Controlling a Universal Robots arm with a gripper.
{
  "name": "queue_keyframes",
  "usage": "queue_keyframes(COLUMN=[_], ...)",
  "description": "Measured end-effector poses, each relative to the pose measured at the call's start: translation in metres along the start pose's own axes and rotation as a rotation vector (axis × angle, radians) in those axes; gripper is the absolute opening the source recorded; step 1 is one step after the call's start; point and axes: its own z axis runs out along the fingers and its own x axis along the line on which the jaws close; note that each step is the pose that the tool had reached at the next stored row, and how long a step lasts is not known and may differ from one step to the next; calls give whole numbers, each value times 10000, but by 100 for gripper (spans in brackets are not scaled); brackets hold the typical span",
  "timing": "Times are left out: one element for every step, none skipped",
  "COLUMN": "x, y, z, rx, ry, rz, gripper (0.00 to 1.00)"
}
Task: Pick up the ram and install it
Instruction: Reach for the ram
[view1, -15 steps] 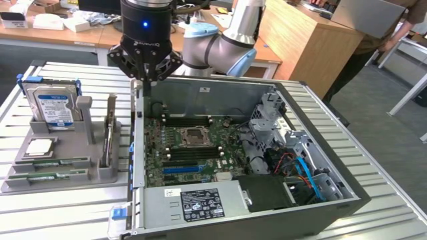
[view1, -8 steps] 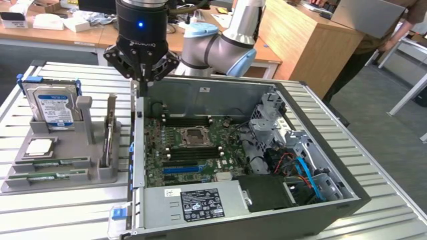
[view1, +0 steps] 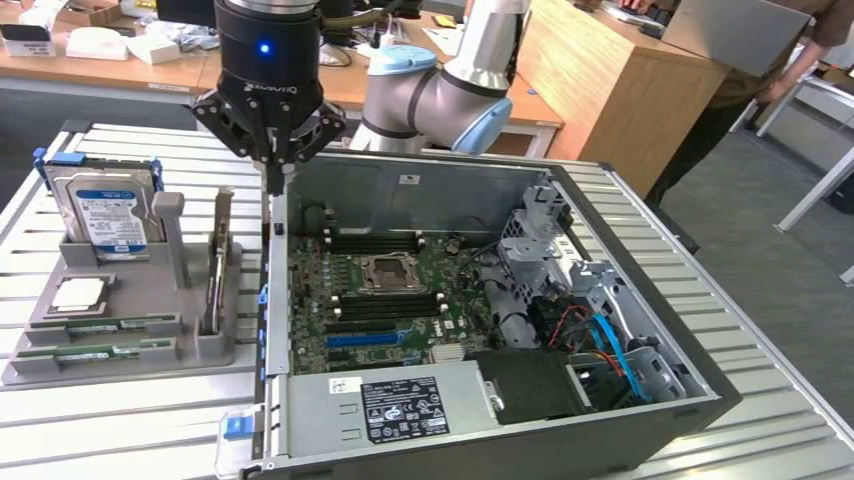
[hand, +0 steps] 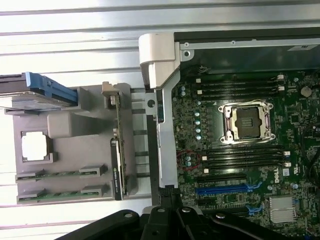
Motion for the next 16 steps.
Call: queue_keyframes(x=[16,32,47,62,76,90,103,117,129,142,155,168,179,190,201,212], y=[-1,-3,-4,-5,-6,-8,-9,-10,-11,-12,-13,-14,-15,-16,-17,-18], z=[1,2,3,3,4,5,6,7,8,9,10,11,12,13,14,15], rx=[0,0,0,0,0,0,0,0,0,0,0,0,0,0,0,-1], ry=[0,0,0,0,0,-1,0,0,0,0,0,0,0,0,0,0], rz=[1,1,2,1,1,0,0,1,0,1,1,2,2,2,2,2], gripper=[10,10,10,10,10,10,10,10,10,10,10,10,10,10,10,10])
